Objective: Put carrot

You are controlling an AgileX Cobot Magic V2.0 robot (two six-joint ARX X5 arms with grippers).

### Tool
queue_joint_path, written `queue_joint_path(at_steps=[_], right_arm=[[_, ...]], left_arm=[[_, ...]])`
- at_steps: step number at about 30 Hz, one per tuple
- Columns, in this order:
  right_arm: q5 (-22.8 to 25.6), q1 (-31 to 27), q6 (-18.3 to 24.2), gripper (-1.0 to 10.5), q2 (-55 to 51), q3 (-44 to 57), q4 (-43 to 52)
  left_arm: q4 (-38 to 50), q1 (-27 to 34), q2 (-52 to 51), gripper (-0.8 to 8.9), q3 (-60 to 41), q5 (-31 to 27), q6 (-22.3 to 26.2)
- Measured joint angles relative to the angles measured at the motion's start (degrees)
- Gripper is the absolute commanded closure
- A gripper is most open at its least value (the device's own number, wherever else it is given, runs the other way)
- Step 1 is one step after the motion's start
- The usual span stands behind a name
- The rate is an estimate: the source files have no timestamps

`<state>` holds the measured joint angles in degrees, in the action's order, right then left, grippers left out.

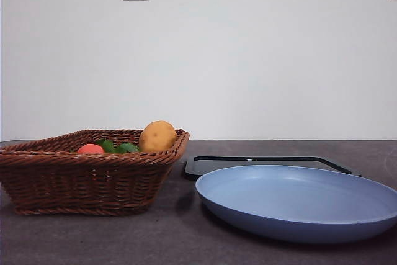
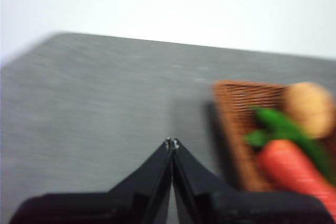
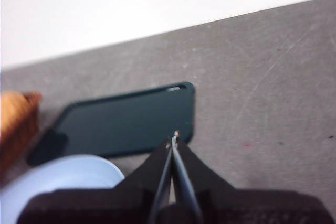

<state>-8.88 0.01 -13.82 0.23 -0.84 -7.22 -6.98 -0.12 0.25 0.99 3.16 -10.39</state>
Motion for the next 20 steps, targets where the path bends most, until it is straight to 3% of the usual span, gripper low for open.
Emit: queue_joint_path(at_steps=[4,9,13,20], right_arm=[[0.0,0.0,-8.5,9.4,0.0,0.0,2.6],[-0.3,0.0,-15.7,9.4,0.0,0.0,4.8],[-3.0,0.0,-18.1,9.4,1.4,-2.1,0.2],[-4.7,0.0,-18.4,9.4,9.3,-13.5,-10.2]], left_arm=[[2.7,0.0,0.0,8.05,0.0,9.6,-8.2],[5.6,0.0,0.0,8.06,0.0,13.4,-12.2],[0.0,0.0,0.9,8.06,2.2,13.6,-15.3],[-8.0,0.0,9.5,8.06,13.7,14.5,-15.8]])
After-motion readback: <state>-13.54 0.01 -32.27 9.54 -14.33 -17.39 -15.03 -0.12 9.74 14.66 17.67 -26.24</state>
